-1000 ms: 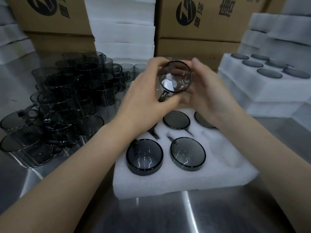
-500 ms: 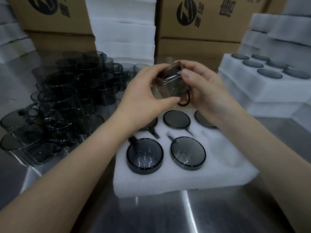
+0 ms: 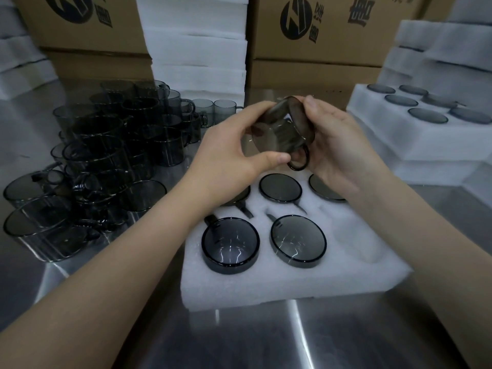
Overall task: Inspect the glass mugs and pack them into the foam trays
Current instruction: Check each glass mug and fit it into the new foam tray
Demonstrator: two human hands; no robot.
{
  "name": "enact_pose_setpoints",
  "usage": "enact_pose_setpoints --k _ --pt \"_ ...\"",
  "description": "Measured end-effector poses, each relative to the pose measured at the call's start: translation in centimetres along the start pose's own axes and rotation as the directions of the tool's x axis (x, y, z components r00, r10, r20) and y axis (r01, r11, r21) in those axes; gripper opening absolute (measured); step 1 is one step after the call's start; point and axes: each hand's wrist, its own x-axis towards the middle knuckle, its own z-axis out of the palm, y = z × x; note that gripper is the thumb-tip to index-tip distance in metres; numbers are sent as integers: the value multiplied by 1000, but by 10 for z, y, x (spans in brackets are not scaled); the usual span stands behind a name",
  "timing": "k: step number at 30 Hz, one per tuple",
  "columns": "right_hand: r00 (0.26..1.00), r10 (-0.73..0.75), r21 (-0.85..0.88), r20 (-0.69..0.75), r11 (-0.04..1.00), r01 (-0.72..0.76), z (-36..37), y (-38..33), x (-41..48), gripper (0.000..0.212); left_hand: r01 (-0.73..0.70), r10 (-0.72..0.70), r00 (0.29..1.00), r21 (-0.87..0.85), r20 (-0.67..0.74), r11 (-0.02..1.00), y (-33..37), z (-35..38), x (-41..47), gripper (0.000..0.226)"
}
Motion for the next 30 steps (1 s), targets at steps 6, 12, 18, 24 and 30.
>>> enact_pose_setpoints --k 6,12,18,24,30 --pt "973 27 70 230 997 -44 -4 -1 0 60 58 -62 996 -79 -56 995 3 -2 -1 59" --pt "993 12 -18 121 1000 -9 0 1 -2 38 37 -35 999 49 -32 998 5 -2 -2 58" --pt "997 -57 -149 -47 988 49 2 6 0 16 8 -9 1000 131 6 991 4 1 -2 55" --pt "1000 9 -142 -28 990 -13 -3 7 7 33 85 -101 980 -100 -172 991 0 0 0 57" --pt "992 -10 -282 125 958 45 -1 11 2 31 86 -98 983 -85 -153 993 0 -1 0 58"
